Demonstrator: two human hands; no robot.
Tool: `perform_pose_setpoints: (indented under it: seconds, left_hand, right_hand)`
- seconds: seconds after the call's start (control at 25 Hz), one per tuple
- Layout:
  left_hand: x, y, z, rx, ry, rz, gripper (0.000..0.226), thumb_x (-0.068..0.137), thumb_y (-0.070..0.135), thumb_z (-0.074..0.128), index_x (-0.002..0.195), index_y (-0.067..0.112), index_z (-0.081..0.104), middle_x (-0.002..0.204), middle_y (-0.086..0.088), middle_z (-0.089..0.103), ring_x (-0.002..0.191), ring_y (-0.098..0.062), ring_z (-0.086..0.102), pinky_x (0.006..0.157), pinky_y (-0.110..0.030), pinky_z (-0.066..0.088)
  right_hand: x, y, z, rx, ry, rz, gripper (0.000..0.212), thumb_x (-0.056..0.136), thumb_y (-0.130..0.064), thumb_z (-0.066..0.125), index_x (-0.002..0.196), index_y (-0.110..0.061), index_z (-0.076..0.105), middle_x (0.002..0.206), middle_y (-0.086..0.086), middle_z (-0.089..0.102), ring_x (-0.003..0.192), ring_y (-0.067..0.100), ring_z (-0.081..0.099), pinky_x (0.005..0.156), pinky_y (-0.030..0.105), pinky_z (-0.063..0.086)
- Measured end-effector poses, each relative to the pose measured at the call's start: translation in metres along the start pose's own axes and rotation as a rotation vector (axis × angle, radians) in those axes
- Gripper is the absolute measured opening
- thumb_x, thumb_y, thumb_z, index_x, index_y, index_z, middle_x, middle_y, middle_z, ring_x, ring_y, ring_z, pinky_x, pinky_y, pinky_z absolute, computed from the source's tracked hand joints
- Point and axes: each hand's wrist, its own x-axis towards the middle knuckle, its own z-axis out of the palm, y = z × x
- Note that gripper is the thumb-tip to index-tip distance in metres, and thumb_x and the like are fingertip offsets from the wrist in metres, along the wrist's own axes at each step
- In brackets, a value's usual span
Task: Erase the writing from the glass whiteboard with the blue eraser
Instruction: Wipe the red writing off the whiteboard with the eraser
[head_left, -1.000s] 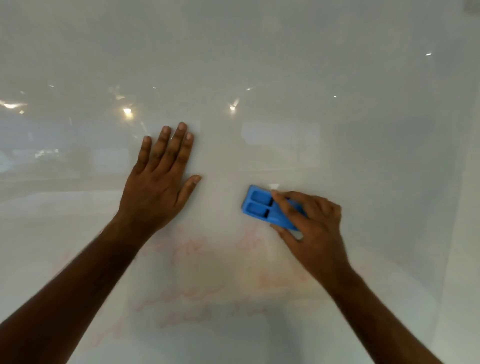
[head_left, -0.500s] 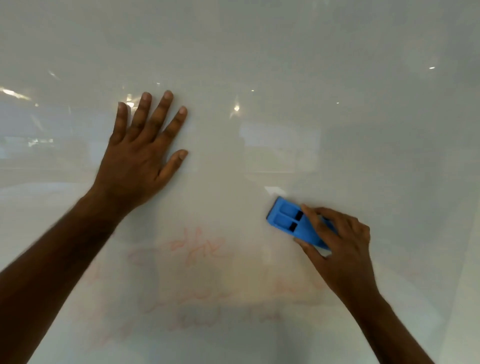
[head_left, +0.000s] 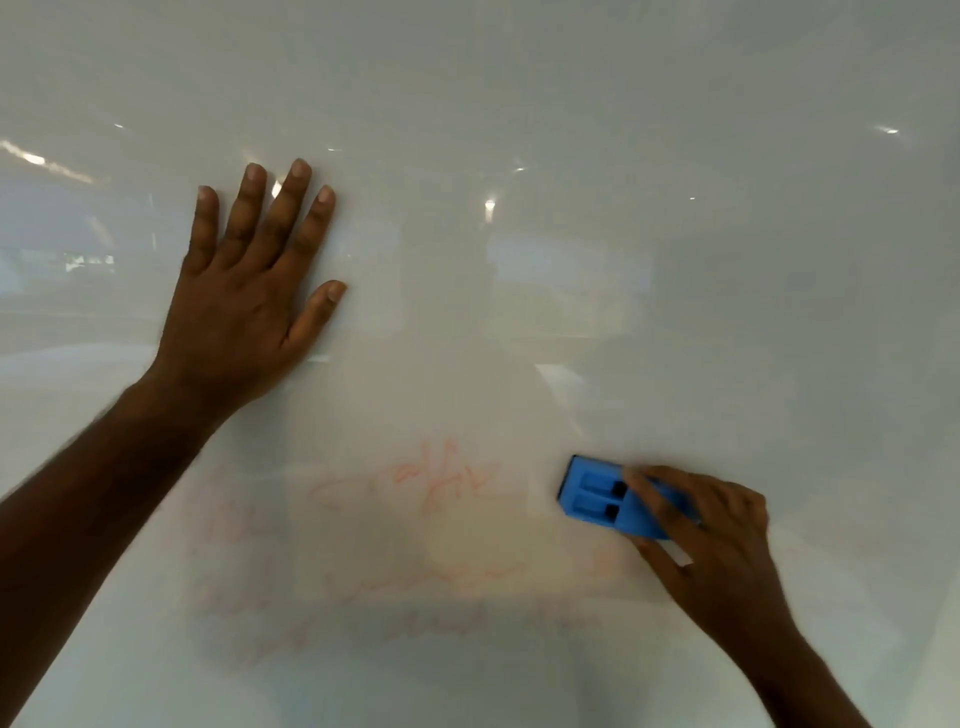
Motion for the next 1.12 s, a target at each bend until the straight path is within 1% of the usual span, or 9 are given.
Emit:
perform_pose_setpoints:
  seconds: [0.12, 0.24, 0.36, 0.52, 0.72, 0.8, 0.92, 1.0, 1.12]
  left_hand:
    - [-0.005, -0.002, 0.002, 0.015, 0.004, -0.014, 0.069, 0.117, 0.05, 0.028, 0.176, 0.018, 0.01, 0.184, -0.01, 0.007, 0.17, -0.035, 0.004, 0.136, -0.063, 0.008]
    - [-0.005, -0.001, 0.002, 0.014, -0.003, -0.016, 0.07, 0.117, 0.051, 0.027, 0.176, 0.019, 0.009, 0.184, -0.009, 0.006, 0.17, -0.034, 0.003, 0.136, -0.061, 0.006]
    - [-0.006, -0.002, 0.0, 0.007, -0.012, -0.008, 0.07, 0.117, 0.052, 0.027, 0.176, 0.019, 0.009, 0.184, -0.009, 0.005, 0.171, -0.034, 0.002, 0.137, -0.06, 0.004]
    - [-0.009, -0.008, 0.001, -0.003, -0.005, 0.036, 0.07, 0.117, 0.052, 0.026, 0.176, 0.017, 0.012, 0.184, -0.011, 0.009, 0.17, -0.035, 0.005, 0.137, -0.059, 0.006]
    - [-0.023, -0.022, -0.001, 0.02, -0.021, 0.101, 0.069, 0.117, 0.049, 0.03, 0.176, 0.015, 0.014, 0.184, -0.009, 0.009, 0.17, -0.035, 0.006, 0.137, -0.058, 0.009]
    - [-0.027, -0.022, 0.0, 0.025, -0.014, 0.093, 0.069, 0.118, 0.048, 0.03, 0.176, 0.015, 0.013, 0.184, -0.008, 0.01, 0.17, -0.035, 0.008, 0.137, -0.059, 0.01]
    - [-0.03, -0.02, 0.001, 0.027, 0.006, 0.075, 0.069, 0.118, 0.048, 0.031, 0.176, 0.015, 0.014, 0.183, -0.008, 0.012, 0.17, -0.035, 0.009, 0.137, -0.058, 0.009]
    - [-0.031, -0.021, 0.002, 0.025, 0.012, 0.073, 0.069, 0.118, 0.048, 0.032, 0.176, 0.015, 0.015, 0.183, -0.008, 0.012, 0.17, -0.035, 0.01, 0.137, -0.058, 0.009]
    - [-0.032, -0.022, 0.003, 0.024, 0.008, 0.07, 0.069, 0.118, 0.048, 0.033, 0.176, 0.015, 0.015, 0.183, -0.009, 0.012, 0.17, -0.035, 0.01, 0.137, -0.057, 0.008]
  right_hand:
    - [0.029, 0.005, -0.008, 0.048, 0.06, 0.182, 0.061, 0.093, -0.049, 0.058, 0.15, -0.032, 0.047, 0.134, 0.0, 0.058, 0.115, 0.027, 0.055, 0.096, 0.047, 0.036]
    - [0.073, -0.021, -0.008, 0.13, 0.115, 0.255, 0.061, 0.094, -0.048, 0.063, 0.151, -0.031, 0.05, 0.135, -0.002, 0.056, 0.118, 0.024, 0.051, 0.099, 0.044, 0.033]
    - [0.096, -0.064, -0.002, 0.153, 0.145, 0.19, 0.058, 0.096, -0.048, 0.062, 0.151, -0.034, 0.049, 0.136, -0.004, 0.057, 0.117, 0.024, 0.053, 0.101, 0.041, 0.032]
    - [0.07, -0.102, 0.018, 0.109, 0.048, 0.055, 0.061, 0.096, -0.043, 0.06, 0.154, -0.036, 0.043, 0.138, -0.003, 0.057, 0.117, 0.023, 0.052, 0.098, 0.045, 0.037]
    - [0.019, -0.087, 0.024, 0.046, -0.019, -0.086, 0.055, 0.097, -0.04, 0.06, 0.151, -0.036, 0.047, 0.137, -0.003, 0.06, 0.113, 0.026, 0.057, 0.096, 0.046, 0.038]
    - [0.019, -0.075, 0.017, 0.016, -0.028, -0.062, 0.059, 0.095, -0.04, 0.06, 0.152, -0.037, 0.045, 0.137, -0.003, 0.059, 0.112, 0.028, 0.058, 0.094, 0.047, 0.039]
    - [0.047, -0.073, 0.006, 0.024, 0.023, 0.067, 0.065, 0.09, -0.041, 0.065, 0.151, -0.036, 0.044, 0.135, -0.002, 0.058, 0.114, 0.028, 0.057, 0.096, 0.047, 0.036]
    - [0.075, -0.088, 0.005, 0.084, 0.068, 0.146, 0.066, 0.089, -0.04, 0.07, 0.15, -0.034, 0.046, 0.136, -0.003, 0.056, 0.117, 0.026, 0.054, 0.1, 0.044, 0.032]
    - [0.102, -0.123, 0.009, 0.123, 0.094, 0.124, 0.063, 0.091, -0.041, 0.07, 0.15, -0.033, 0.049, 0.137, -0.004, 0.055, 0.12, 0.023, 0.051, 0.101, 0.043, 0.031]
